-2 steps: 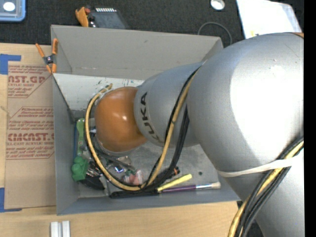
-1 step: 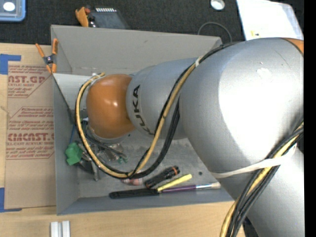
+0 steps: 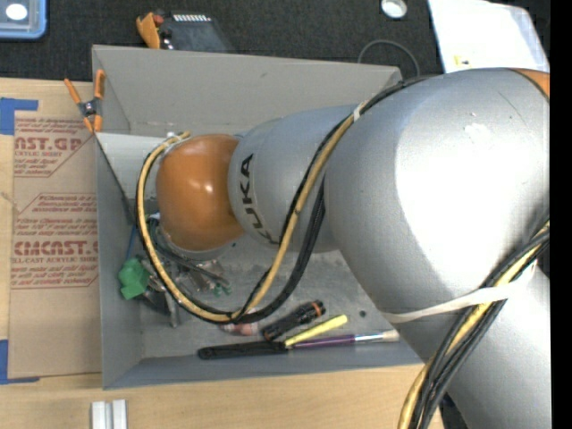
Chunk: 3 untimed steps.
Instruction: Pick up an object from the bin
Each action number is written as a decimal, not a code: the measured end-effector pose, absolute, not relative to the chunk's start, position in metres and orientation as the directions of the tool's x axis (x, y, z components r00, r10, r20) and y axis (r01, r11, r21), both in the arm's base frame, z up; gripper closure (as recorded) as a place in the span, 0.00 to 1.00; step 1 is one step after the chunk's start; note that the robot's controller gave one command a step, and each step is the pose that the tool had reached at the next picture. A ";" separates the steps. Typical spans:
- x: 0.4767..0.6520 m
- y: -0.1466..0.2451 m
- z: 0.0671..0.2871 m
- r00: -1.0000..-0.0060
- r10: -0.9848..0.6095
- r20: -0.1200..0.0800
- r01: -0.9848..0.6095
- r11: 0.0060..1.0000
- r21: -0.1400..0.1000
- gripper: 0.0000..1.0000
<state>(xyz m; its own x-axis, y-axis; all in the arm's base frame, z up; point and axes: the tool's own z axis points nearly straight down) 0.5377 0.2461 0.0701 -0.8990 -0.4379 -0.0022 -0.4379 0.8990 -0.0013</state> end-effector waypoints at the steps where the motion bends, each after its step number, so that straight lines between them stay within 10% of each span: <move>1: 0.538 0.239 0.143 -0.881 -0.473 0.003 -0.473 0.881 0.000 1.00; 2: 0.560 0.224 0.212 -0.875 -0.484 0.007 -0.484 0.875 0.001 1.00; 3: 0.571 0.222 0.188 -0.847 -0.531 -0.006 -0.531 0.847 -0.002 1.00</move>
Offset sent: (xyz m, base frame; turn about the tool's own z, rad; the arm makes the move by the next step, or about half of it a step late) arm 0.0331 -0.0310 0.1673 -0.0541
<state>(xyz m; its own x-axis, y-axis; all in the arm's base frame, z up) 0.5712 0.2222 0.1884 -0.8475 -0.5308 -0.0064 -0.5308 0.8475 -0.0022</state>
